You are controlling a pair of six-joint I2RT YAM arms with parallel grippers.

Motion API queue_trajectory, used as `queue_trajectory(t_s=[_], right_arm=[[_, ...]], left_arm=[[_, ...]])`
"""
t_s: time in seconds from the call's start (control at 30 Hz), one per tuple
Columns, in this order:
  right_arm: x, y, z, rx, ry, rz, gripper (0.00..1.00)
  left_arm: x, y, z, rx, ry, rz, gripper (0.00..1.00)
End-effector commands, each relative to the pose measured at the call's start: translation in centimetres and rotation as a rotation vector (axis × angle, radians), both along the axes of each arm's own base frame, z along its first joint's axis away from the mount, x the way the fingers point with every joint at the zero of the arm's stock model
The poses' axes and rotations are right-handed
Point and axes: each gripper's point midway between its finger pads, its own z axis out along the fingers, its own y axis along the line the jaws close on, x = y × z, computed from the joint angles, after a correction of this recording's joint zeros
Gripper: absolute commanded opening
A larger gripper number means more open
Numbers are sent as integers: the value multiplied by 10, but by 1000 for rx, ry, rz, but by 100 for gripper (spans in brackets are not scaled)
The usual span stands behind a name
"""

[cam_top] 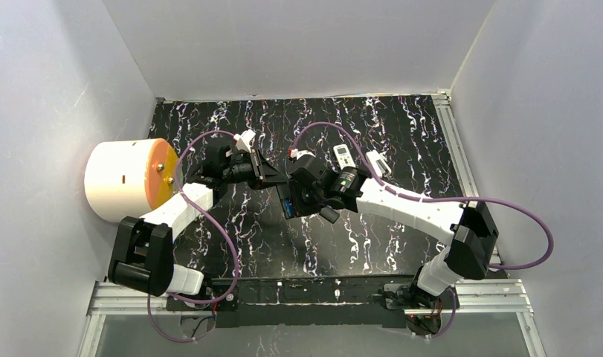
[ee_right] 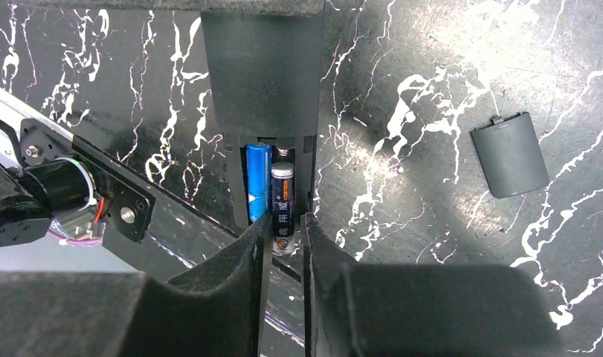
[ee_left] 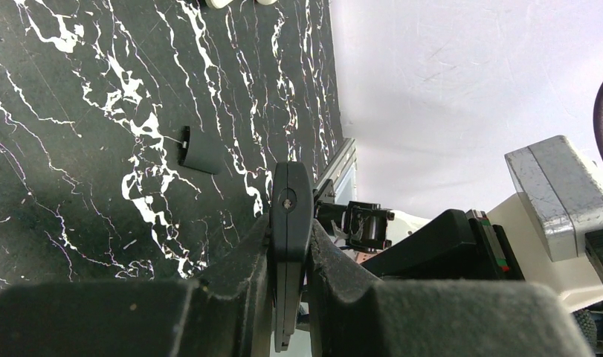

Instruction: Load the batteries into the remote control

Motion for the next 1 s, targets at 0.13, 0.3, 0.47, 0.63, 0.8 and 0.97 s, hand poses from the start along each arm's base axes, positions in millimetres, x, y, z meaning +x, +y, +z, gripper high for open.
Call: queue_trajectory(t_s=[0.13,0.3,0.47,0.63,0.8,0.97], right_arm=[[3,2,16,10,-17,0,33],[5,-1,27,28,-36,-21,35],[7,-1,40,77,-65,-33,35],[9,-1,50,127,-94,-45,36],[11,-1,57,153,-109,-61,36],[16,-6,66,240,-137,-144,52]], left_arm=[[-7,-2,14,-46,1,-33,0],[-4,-1,9,-38,7,-21,0],[-2,0,5,-29,12,-12,0],[0,0,4,-27,15,-7,0],[0,1,4,-27,18,-5,0],[1,0,13,-47,26,0,0]])
